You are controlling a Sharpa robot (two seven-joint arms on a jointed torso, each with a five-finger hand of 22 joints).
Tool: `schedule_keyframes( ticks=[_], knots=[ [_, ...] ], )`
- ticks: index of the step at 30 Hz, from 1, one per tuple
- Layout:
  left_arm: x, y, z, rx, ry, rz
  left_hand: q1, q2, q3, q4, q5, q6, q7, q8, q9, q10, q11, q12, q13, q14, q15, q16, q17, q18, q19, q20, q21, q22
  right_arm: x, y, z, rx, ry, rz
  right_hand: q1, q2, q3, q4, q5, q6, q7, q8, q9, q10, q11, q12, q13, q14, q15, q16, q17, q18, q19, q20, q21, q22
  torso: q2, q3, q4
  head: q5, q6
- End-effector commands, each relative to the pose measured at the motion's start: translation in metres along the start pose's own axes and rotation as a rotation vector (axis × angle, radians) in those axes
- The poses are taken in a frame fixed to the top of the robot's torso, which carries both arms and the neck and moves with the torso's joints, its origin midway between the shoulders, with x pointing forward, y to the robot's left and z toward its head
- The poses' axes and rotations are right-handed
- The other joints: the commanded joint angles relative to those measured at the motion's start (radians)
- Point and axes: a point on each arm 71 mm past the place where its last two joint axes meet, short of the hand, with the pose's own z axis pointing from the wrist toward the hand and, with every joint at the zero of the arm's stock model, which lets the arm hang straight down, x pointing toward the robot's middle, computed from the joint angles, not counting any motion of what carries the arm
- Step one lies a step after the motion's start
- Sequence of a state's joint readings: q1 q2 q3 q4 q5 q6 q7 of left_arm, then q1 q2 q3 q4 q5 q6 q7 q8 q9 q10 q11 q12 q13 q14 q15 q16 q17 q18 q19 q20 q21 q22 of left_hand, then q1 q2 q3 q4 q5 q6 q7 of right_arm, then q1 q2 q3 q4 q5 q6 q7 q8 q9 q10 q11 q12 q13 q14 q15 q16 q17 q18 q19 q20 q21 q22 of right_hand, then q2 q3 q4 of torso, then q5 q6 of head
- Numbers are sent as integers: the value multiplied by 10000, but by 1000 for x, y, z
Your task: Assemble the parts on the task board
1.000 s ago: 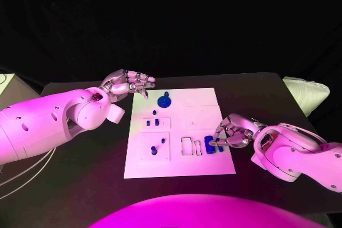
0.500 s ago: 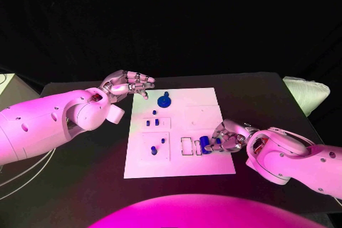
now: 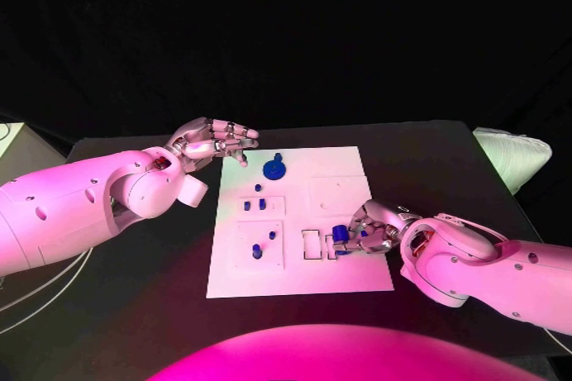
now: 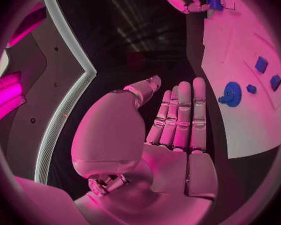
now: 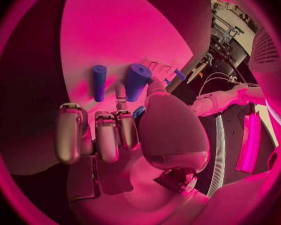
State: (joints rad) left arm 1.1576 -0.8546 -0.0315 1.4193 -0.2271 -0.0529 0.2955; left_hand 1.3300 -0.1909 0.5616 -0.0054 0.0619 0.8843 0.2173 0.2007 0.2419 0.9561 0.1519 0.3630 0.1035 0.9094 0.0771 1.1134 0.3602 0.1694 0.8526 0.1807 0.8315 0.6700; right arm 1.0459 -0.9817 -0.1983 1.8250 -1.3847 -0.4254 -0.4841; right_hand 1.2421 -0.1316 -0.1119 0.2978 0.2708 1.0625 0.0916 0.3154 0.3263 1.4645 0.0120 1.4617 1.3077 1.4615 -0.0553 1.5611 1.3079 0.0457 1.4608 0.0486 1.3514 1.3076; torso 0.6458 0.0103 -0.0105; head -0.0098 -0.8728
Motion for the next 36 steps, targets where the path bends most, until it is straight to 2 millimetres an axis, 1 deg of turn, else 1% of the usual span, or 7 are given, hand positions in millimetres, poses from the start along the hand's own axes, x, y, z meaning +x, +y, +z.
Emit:
schedule_keyframes(
  ticks=[1,5,12,17,19,26,36],
  knots=[
    [2,0,0,51,176,-129,-103,33,-25,22,22,-53,-18,10,-13,-88,0,27,-17,8,60,0,-5,144,61,-19,-32,-13,5,0,1,259,98,154,-124,40,-65,-22,53,-43,-50,45,-23,372,-13,-54,1499,1046,21,36,2432,-30,453,49,-58,2013,-9,-12,-3,6,2],
    [2,0,0,25,198,-138,-103,33,-25,22,22,-53,-18,10,-13,-88,0,27,-17,8,60,0,-5,144,61,-19,-32,-13,6,-1,3,354,251,44,-104,65,-64,-33,97,-59,-48,44,-25,356,-12,-80,1479,1051,22,43,2453,-26,446,50,-78,2010,-6,-28,-1,9,2],
    [2,1,0,-27,228,-148,-120,35,-37,46,23,-60,-16,11,-16,-100,2,38,-19,6,63,5,-4,143,69,-17,-52,-28,9,-4,8,510,350,-268,276,39,-85,-53,411,-187,-8,21,-52,287,23,-193,1417,1053,51,45,2466,-8,404,73,-184,2001,-18,-6,1,17,2],
    [2,1,0,-65,250,-149,-120,35,-37,46,23,-60,-16,11,-16,-100,2,38,-19,6,63,5,-4,143,69,-17,-52,-28,9,-4,8,511,223,-91,1073,198,184,-92,1487,-201,-7,4,-110,302,15,-196,1468,1057,44,49,2486,-12,411,74,-156,2029,-18,2,-6,4,2],
    [2,1,0,-71,260,-152,-120,35,-37,46,23,-60,-16,11,-16,-100,2,38,-19,6,63,5,-4,143,69,-17,-52,-28,9,-4,8,506,135,56,1687,203,523,-179,2268,-173,-50,-22,-152,307,-32,-191,1495,1061,5,53,2500,-15,419,48,-133,2040,-17,0,-4,5,2],
    [2,2,0,-93,262,-147,-126,32,-44,57,23,-67,-14,10,-18,-112,3,45,-20,2,64,7,-4,143,74,-16,-66,-39,8,-4,3,593,55,808,2145,-159,1462,-79,2617,-12,-56,-94,-289,321,-46,-201,1540,1073,-9,69,2551,-28,439,18,-75,2060,-17,9,-7,-13,2],
    [3,2,1,-114,294,-152,-118,31,-44,56,25,-71,-15,10,-19,-116,3,49,-21,-1,64,7,-4,144,77,-16,-72,-44,10,2,-2,1115,963,3169,1507,-521,2109,-62,2632,141,-73,-87,-360,408,-56,-109,1654,1092,-14,95,2624,-42,465,18,4,2080,-14,5,-8,-10,2]
  ],
)
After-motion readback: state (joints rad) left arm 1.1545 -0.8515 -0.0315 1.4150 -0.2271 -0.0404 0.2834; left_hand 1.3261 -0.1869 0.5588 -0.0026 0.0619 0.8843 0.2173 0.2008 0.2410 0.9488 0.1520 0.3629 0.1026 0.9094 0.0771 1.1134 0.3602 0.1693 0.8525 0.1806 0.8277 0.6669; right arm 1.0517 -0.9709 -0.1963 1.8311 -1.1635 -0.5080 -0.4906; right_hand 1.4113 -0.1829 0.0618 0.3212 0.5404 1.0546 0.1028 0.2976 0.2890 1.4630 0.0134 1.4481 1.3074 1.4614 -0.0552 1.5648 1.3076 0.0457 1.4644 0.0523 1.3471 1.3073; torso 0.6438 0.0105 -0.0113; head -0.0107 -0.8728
